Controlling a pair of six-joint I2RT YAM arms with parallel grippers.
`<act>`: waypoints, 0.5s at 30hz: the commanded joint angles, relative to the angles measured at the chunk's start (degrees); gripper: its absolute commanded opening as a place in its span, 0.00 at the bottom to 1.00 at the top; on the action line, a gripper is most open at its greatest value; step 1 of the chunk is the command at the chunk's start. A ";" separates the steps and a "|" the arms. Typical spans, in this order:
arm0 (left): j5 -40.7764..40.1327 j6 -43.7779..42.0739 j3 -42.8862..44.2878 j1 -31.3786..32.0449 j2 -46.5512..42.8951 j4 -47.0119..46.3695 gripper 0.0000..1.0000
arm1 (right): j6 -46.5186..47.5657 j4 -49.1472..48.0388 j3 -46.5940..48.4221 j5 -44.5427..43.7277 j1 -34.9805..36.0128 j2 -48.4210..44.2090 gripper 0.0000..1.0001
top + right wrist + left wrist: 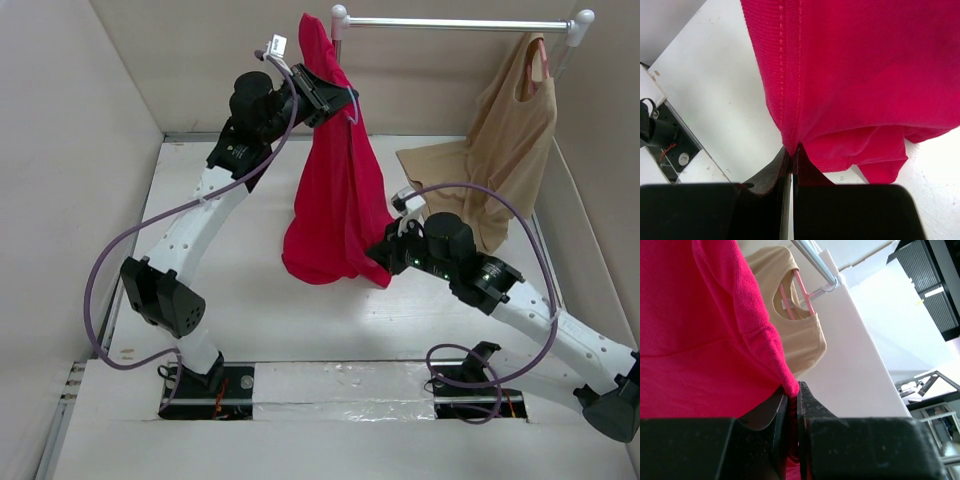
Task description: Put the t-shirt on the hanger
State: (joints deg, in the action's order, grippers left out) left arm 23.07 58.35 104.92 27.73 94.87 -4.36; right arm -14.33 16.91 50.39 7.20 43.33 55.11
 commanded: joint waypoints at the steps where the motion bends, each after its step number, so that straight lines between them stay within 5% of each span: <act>1: -5.22 2.39 3.54 -1.09 -0.83 -14.36 0.00 | -2.11 9.63 -0.74 -0.44 1.66 -0.44 0.00; 9: -4.88 -2.63 -1.29 1.19 -1.52 -12.25 0.00 | -3.43 17.70 15.13 -3.42 2.28 0.25 0.00; 15: -2.86 0.98 -18.43 1.19 -7.68 -15.68 0.00 | -2.55 23.34 29.94 -1.67 2.90 8.61 0.00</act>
State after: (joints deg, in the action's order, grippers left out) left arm 20.53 58.43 90.39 29.10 92.47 -13.82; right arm -17.15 35.16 74.83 4.21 45.17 61.89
